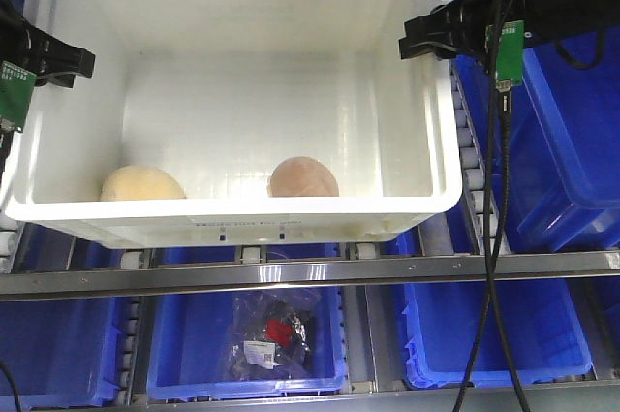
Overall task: Place moving items into box and shelve
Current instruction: 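Lower the crate with both grippers onto the roller shelf lane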
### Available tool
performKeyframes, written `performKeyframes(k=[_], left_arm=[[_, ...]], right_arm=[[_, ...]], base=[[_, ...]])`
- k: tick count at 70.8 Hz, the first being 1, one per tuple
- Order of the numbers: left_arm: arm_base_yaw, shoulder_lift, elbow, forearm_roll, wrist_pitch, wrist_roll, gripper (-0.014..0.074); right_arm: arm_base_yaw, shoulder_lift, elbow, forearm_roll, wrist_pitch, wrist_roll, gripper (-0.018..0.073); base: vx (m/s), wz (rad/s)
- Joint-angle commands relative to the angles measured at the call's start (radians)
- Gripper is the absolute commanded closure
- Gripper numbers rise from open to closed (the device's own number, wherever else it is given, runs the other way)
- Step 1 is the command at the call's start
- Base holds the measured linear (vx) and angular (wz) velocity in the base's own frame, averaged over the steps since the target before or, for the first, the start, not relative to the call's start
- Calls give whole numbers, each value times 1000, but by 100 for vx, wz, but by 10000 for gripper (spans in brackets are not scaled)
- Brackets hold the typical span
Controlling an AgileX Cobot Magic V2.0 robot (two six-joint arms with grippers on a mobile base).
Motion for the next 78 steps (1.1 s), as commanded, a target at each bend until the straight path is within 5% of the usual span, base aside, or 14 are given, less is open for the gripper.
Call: performKeyframes(k=[1,57,78], left_arm=[[-17,-38,-40,-63,-153,21,613],[-17,39,-40,-39,-219,14,608],[-17,39,-40,-15,-222,15,465]], right_arm=[[21,-42,-46,149,-32,-46,571],[21,-34,-46,150,-49,-54,559],[21,-34,-46,150,-54,-83,326]], base=[[0,0],[0,0],[0,0]])
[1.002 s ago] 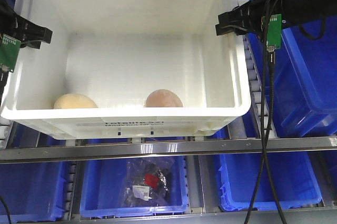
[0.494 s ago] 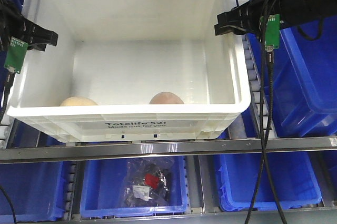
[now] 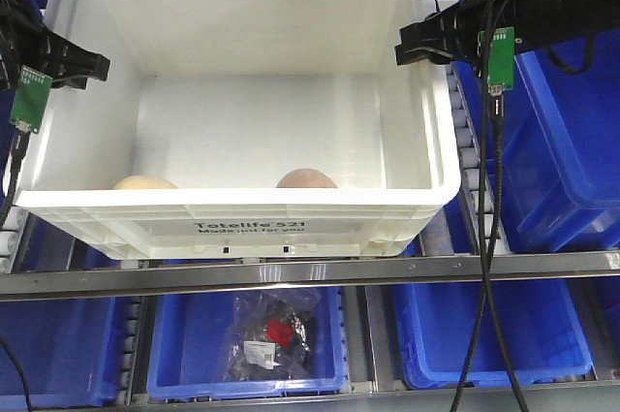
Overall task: Place moving items into box and shelve
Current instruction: 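Lower the crate with both grippers onto the roller shelf lane, then open both grippers and release the crate rims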
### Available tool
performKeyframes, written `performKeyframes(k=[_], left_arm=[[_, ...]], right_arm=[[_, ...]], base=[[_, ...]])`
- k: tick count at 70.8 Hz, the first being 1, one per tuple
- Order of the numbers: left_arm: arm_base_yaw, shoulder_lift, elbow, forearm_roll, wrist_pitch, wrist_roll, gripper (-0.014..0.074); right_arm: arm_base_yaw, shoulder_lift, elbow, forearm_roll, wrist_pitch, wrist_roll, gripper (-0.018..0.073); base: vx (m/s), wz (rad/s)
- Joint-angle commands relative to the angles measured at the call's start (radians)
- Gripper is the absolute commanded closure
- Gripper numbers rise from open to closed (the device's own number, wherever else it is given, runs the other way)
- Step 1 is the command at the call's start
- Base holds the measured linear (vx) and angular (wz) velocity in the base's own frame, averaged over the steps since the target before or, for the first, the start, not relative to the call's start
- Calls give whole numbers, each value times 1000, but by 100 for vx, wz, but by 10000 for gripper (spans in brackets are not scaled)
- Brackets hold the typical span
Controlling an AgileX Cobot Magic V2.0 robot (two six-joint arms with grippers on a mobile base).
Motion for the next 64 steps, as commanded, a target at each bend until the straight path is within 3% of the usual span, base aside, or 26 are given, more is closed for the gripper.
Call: performKeyframes(k=[1,15,26,45,50,64], left_arm=[[-17,-30,-40,-31,-155,14,459],[-17,-30,-40,-15,-152,4,267],[-17,-30,-40,15,-151,-5,167],[-17,-33,-44,225,-126,-225,144],[-17,-33,-44,247,-117,-261,146],[-17,-40,-44,242,-102,-264,146]], right_arm=[[21,-60,-46,146,-36,-76,307],[21,-60,-46,146,-55,-75,20],[21,-60,-46,144,-67,-75,-102],[21,-60,-46,143,-94,-76,-88],[21,-60,-46,136,-112,-76,-74],[20,-60,-47,67,-167,-71,-39]], base=[[0,0],[0,0],[0,0],[0,0],[0,0],[0,0]])
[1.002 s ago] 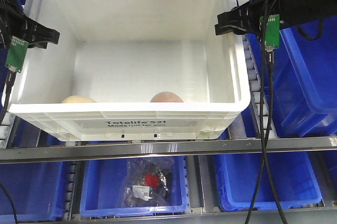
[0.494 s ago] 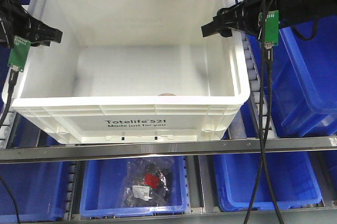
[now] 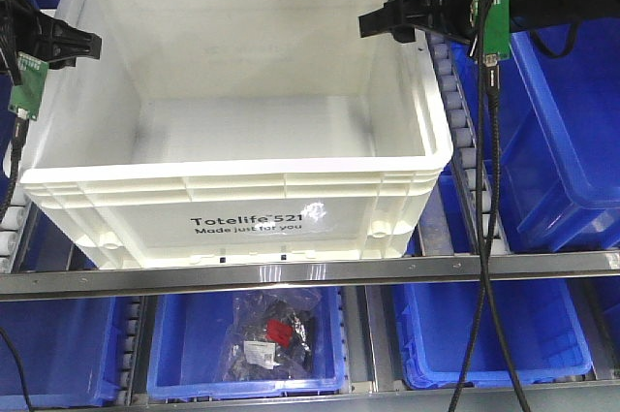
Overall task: Place moving items into box and shelve
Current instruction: 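Open both grippers and release the crate rims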
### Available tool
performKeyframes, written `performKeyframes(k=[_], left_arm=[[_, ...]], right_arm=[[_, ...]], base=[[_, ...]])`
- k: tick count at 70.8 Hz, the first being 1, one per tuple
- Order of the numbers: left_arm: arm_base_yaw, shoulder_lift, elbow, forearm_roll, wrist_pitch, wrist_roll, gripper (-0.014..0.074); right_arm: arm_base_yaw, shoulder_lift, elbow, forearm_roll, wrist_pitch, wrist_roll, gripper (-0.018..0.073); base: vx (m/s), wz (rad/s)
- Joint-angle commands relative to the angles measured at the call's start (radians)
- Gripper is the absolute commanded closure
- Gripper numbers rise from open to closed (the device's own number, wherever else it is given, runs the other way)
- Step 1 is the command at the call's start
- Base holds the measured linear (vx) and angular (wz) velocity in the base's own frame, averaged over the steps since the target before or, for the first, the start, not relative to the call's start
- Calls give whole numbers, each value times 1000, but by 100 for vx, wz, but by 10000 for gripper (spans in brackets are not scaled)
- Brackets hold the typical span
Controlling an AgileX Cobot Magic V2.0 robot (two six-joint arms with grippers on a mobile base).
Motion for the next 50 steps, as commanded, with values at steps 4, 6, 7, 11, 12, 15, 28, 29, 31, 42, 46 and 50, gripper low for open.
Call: performKeyframes(k=[4,6,7,11,12,15,28,29,31,42,46,50], left_arm=[[-6,-60,-36,19,-59,-16,146],[-6,-65,-36,19,-67,-16,146],[-6,-69,-36,19,-71,-16,146],[-6,-86,-36,19,-88,-16,146],[-6,-90,-36,19,-91,-16,146],[-6,-102,-36,19,-101,-16,146],[-6,-131,-35,19,-126,-16,146],[-6,-132,-35,19,-127,-16,146],[-6,-132,-35,19,-127,-16,146],[-6,-132,-35,19,-132,-16,146],[-6,-132,-35,19,-137,-16,146],[-6,-132,-35,19,-141,-16,146]], right_arm=[[-5,-45,-39,-30,-86,-2,-32],[-5,-45,-39,-36,-92,1,-32],[-5,-45,-39,-43,-97,1,-32],[-5,-45,-39,-74,-110,1,-32],[-5,-45,-39,-83,-114,1,-32],[-5,-45,-39,-110,-125,1,-32],[-5,-45,-39,-185,-189,14,-32],[-5,-45,-39,-190,-193,19,-32],[-5,-45,-39,-194,-199,30,-32],[-5,-45,-39,-242,-237,88,-32],[-5,-45,-39,-266,-247,106,-32],[-5,-45,-39,-291,-256,128,-32]], base=[[0,0],[0,0],[0,0],[0,0],[0,0],[0,0],[0,0],[0,0],[0,0],[0,0],[0,0],[0,0]])
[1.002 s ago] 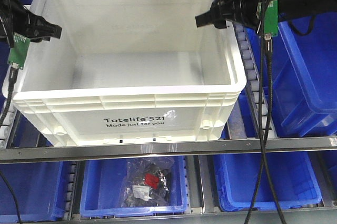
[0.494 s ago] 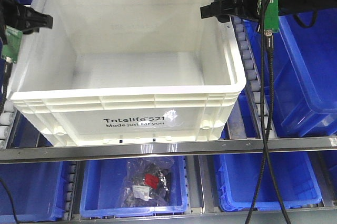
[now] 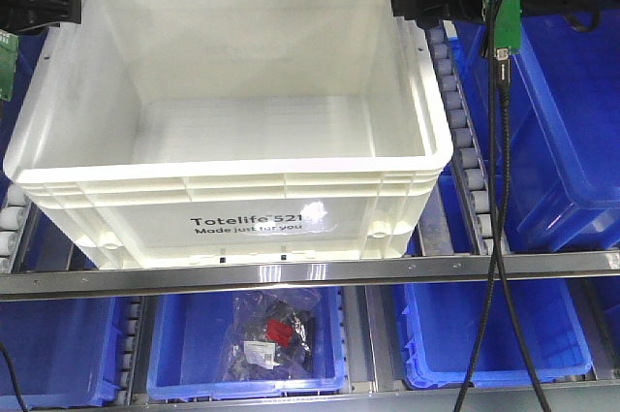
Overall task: Place moving items into box and shelve
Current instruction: 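Open both grippers and release the crate rims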
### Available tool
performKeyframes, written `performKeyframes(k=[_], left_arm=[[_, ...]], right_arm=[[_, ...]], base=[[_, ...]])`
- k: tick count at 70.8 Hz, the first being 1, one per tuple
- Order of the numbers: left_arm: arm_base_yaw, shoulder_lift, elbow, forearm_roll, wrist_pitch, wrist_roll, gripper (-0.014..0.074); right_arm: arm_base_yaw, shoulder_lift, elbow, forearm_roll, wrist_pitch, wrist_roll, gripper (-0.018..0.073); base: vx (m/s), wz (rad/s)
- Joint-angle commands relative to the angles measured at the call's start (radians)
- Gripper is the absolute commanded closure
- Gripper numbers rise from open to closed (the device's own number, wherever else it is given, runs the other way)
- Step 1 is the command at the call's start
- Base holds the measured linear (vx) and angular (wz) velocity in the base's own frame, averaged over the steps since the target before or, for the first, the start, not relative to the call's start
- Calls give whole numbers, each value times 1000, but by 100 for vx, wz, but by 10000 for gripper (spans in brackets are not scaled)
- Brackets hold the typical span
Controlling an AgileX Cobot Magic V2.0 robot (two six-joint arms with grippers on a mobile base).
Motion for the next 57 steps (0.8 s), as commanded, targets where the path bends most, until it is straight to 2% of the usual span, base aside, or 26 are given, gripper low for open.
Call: performKeyframes(k=[1,14,36,47,57], left_arm=[[-6,-39,-33,15,-80,-13,146],[-6,-39,-33,15,-86,-13,146],[-6,-61,-27,12,-85,-13,146],[-6,-137,90,16,-99,-2,146],[-6,-239,279,18,-177,-2,146]], right_arm=[[-5,-45,-36,-33,-89,33,-32],[-5,-45,-36,-51,-135,32,-32],[-5,-66,-36,-54,-90,29,-32],[-5,-126,22,-50,-116,32,-32],[-5,-212,240,-49,-247,28,-32]], base=[[0,0],[0,0],[0,0],[0,0],[0,0]])
